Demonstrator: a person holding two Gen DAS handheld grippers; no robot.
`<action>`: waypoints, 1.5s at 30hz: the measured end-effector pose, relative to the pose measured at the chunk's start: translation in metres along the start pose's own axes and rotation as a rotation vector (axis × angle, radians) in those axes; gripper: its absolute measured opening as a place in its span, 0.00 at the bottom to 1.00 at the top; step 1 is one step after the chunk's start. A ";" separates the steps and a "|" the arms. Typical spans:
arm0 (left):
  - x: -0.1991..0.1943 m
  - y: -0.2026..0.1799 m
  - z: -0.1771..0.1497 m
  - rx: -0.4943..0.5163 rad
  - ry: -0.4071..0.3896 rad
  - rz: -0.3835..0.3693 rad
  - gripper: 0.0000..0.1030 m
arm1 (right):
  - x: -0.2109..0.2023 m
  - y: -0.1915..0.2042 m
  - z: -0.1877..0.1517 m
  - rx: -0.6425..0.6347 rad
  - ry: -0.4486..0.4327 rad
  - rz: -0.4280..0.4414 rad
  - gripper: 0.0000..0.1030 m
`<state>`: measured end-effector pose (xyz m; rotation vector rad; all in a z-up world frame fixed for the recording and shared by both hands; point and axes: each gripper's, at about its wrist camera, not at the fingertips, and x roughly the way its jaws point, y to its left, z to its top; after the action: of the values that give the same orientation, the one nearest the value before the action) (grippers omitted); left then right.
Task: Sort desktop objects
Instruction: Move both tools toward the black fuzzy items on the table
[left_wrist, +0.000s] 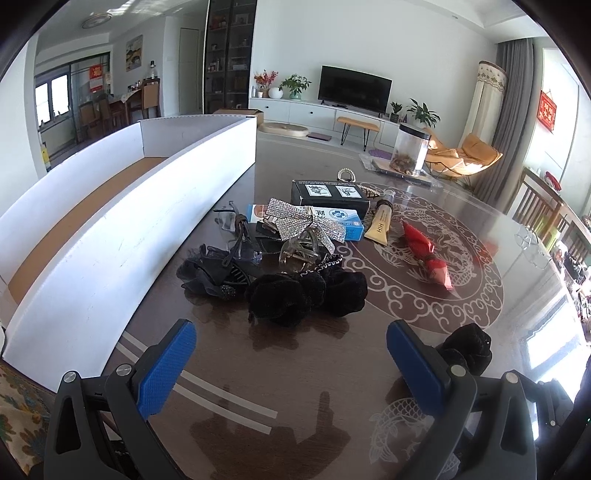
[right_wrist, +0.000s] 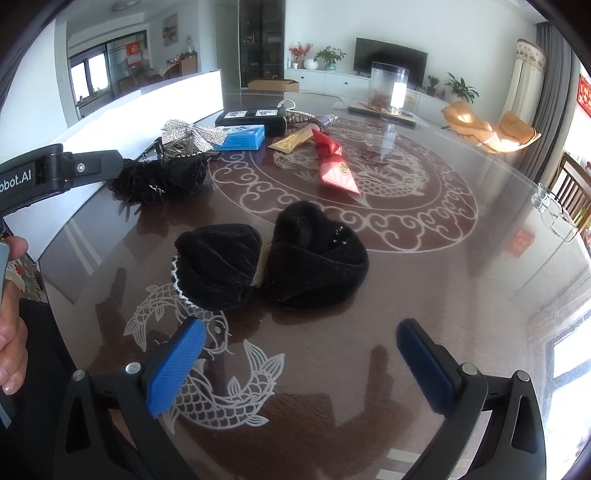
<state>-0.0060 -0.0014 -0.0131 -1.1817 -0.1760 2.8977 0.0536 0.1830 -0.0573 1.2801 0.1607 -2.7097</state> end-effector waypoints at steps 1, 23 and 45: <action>0.001 0.002 0.000 -0.010 0.006 -0.002 1.00 | -0.001 -0.002 0.001 0.006 0.000 0.001 1.00; 0.004 -0.009 -0.001 0.041 0.019 0.032 1.00 | -0.002 -0.013 -0.003 0.050 0.003 0.029 1.00; 0.004 -0.006 -0.001 0.019 0.021 0.029 1.00 | 0.005 -0.002 0.003 0.027 0.034 0.076 1.00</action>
<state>-0.0078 0.0047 -0.0160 -1.2221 -0.1325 2.9029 0.0484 0.1843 -0.0593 1.3125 0.0781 -2.6366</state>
